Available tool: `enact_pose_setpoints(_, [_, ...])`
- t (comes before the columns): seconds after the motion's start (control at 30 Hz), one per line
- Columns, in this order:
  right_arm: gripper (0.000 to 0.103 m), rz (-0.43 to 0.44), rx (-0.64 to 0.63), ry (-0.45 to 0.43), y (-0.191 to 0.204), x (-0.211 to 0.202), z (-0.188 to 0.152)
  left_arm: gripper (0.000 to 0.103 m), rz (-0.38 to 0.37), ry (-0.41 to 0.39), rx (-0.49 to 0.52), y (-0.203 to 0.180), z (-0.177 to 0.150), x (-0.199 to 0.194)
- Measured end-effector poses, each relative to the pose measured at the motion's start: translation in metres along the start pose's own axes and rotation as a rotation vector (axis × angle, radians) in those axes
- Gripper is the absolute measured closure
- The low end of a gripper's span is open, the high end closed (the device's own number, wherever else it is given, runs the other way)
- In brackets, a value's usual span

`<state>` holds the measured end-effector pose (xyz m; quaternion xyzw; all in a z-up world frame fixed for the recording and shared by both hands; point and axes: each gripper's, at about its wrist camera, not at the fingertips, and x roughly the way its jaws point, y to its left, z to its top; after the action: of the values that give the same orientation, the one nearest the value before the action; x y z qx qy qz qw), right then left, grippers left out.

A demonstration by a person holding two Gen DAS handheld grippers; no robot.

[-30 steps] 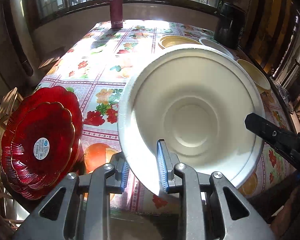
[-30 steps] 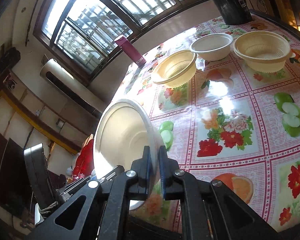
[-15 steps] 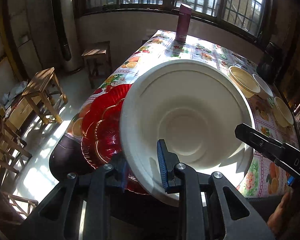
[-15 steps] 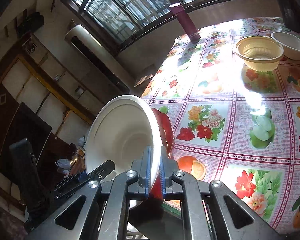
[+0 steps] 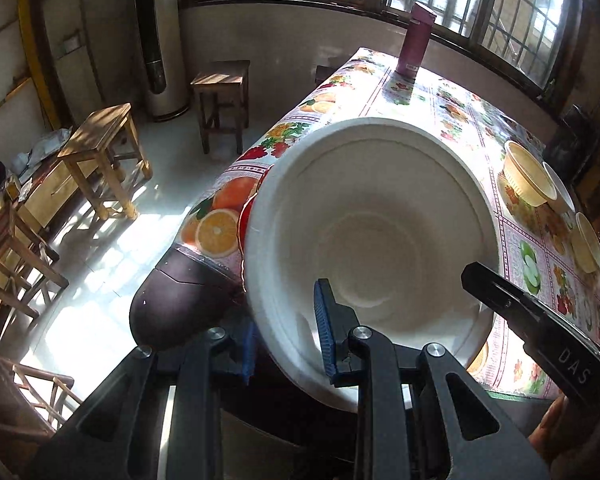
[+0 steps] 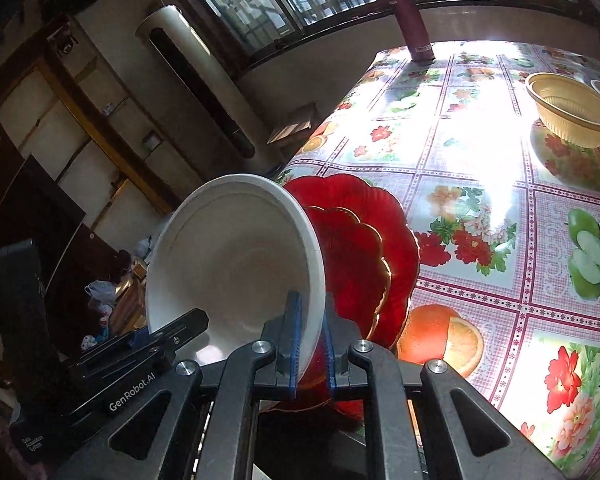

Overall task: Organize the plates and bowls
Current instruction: 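Lower the white bowl onto the red plates and open both grippers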

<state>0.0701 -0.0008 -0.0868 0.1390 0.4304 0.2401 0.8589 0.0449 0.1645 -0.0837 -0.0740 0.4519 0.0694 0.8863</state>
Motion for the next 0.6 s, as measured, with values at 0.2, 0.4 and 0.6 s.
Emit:
enact_pose_setpoints(0.2, [0.087,-0.049,-0.037,-0.046,0.000,-0.007,-0.001,0.074,0.014,-0.037,-0.009,0.006,0.002,-0.008])
enact_pose_setpoints(0.4, [0.052,-0.036,-0.025,-0.110,-0.017,-0.033,-0.004,0.054,0.062,-0.149,-0.017,0.007,0.002,-0.030])
enact_pose_setpoints(0.6, [0.023,-0.062,0.012,-0.236,-0.054,-0.078,-0.006,0.026,0.057,-0.294,0.026,-0.018,0.000,-0.059])
